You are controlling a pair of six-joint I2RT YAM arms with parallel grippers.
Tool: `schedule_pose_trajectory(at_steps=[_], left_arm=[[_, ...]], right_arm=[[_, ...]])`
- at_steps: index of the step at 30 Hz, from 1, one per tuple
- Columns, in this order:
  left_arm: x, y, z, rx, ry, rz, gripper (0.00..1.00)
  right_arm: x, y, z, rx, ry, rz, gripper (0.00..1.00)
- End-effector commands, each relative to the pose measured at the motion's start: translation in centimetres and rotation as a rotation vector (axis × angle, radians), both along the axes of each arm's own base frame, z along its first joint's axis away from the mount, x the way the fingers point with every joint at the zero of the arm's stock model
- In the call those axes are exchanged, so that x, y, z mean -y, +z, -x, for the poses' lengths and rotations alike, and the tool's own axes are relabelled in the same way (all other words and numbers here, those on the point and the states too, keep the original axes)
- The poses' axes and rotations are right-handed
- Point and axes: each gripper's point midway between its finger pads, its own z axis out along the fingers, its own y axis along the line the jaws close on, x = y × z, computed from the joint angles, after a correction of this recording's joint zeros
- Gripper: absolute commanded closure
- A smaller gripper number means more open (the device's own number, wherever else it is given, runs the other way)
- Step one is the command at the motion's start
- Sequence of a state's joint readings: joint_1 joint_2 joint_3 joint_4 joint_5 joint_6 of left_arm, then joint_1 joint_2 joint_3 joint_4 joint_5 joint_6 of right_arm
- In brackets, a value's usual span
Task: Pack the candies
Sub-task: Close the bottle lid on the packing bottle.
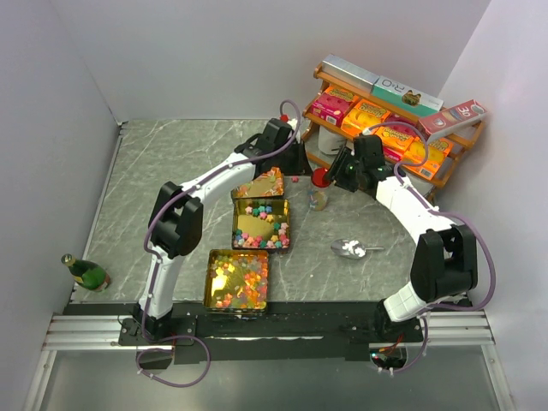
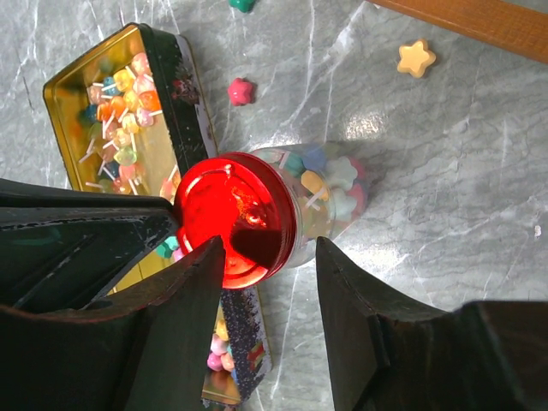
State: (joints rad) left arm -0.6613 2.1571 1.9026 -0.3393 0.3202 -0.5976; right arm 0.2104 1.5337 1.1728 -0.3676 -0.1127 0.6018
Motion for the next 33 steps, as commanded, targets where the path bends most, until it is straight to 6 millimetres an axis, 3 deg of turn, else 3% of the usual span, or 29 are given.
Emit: schedule_pose_trajectory(at_steps=[1,9,14,20,27,33], left_arm=[[0.5,1.3,0.4,0.041,-0.034,0.014,0.86],[-0.1,0.8,0.7,0.042,-0.019,-0.007,0.87],[-0.2,1.4,0.6,0.055,-0.010,-0.001,0.85],[-0.4,2.1,0.5,0.069,0.007,0.006,0.84],[-1.7,3.6,-0.3,0.107,0.091,-0.012,0.82],[-2.5,5.9,-0.3,0.151,0.128,0.012,0.73]], right_arm=[[0.6,2.9,-0.6,0.075,-0.032,-0.004,0.46],[0.1,2.0,-0.4,0.053,-0.002,-0.015,0.52],[-0.4,1.2,0.0,0.030,0.030,-0.030,0.62],[-0.9,0.4,0.2,0.007,0.066,-0.039,0.66],[-0.9,0.6,0.4,0.016,0.080,-0.030,0.68],[-1.0,0.7,0.2,0.020,0.088,-0.030,0.68]])
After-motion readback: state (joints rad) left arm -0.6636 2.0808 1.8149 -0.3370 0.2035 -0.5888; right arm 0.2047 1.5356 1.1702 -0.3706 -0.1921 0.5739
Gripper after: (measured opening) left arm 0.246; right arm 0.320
